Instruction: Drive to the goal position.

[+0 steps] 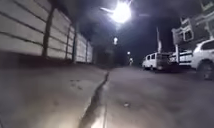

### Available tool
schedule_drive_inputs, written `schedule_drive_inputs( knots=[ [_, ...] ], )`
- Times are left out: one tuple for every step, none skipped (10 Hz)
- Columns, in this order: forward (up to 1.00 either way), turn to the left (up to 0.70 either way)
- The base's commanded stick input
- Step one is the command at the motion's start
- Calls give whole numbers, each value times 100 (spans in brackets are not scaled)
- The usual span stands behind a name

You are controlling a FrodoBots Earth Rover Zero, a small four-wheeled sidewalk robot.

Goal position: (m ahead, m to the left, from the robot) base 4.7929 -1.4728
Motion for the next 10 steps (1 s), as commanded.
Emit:
schedule_drive_inputs(
  knots=[
    [50,-2],
    [50,-6],
    [50,-11],
    [50,-18],
    [50,-25],
    [50,-32],
    [50,-39],
    [50,-46],
    [50,-23],
    [50,0]
  ],
)
